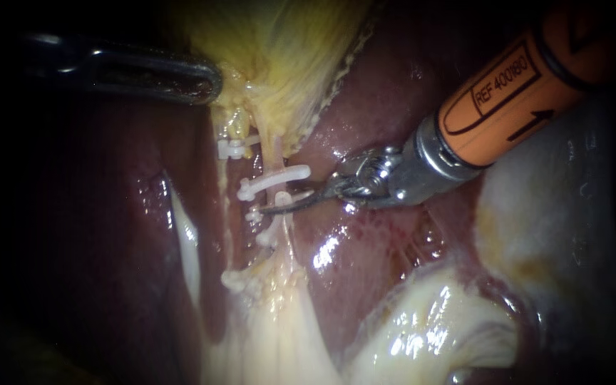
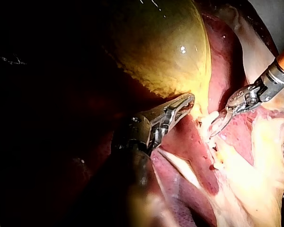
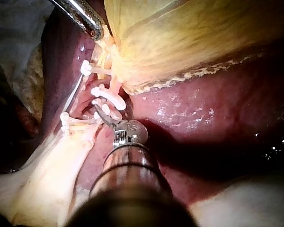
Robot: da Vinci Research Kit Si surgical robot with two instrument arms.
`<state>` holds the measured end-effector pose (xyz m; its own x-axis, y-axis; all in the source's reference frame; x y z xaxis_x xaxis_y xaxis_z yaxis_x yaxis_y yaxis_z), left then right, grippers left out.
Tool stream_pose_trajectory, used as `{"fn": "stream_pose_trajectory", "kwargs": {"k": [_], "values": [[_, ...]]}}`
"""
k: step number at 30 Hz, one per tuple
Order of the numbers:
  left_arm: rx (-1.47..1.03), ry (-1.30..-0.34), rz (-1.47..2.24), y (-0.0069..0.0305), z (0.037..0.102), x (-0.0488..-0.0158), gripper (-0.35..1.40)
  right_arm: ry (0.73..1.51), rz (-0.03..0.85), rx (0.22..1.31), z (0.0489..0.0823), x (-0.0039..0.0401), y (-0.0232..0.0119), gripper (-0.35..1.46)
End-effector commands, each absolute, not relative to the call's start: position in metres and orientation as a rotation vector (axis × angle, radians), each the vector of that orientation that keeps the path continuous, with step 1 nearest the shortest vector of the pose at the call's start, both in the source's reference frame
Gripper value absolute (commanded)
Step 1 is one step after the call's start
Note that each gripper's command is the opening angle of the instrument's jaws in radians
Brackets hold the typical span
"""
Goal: Go to the cutting position right tube
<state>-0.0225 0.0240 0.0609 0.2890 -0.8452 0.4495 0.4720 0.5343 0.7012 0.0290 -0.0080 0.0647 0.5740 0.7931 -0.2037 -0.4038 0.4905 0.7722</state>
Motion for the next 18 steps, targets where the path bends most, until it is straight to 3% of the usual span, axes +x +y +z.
{"fn": "stream_pose_trajectory", "kwargs": {"k": [1, 9, 18], "values": [[0.487, -0.902, -0.926, 0.0240, 0.0609, -0.0224, -0.35, 0.600, 0.781, 0.741, 0.0647, 0.0290, -0.0080, 1.30], [0.487, -0.902, -0.925, 0.0240, 0.0609, -0.0223, -0.35, 0.603, 0.770, 0.768, 0.0633, 0.0275, -0.0079, 1.30], [0.488, -0.902, -0.925, 0.0240, 0.0609, -0.0222, -0.35, 0.672, 0.742, 0.907, 0.0603, 0.0253, -0.0069, 1.30]]}}
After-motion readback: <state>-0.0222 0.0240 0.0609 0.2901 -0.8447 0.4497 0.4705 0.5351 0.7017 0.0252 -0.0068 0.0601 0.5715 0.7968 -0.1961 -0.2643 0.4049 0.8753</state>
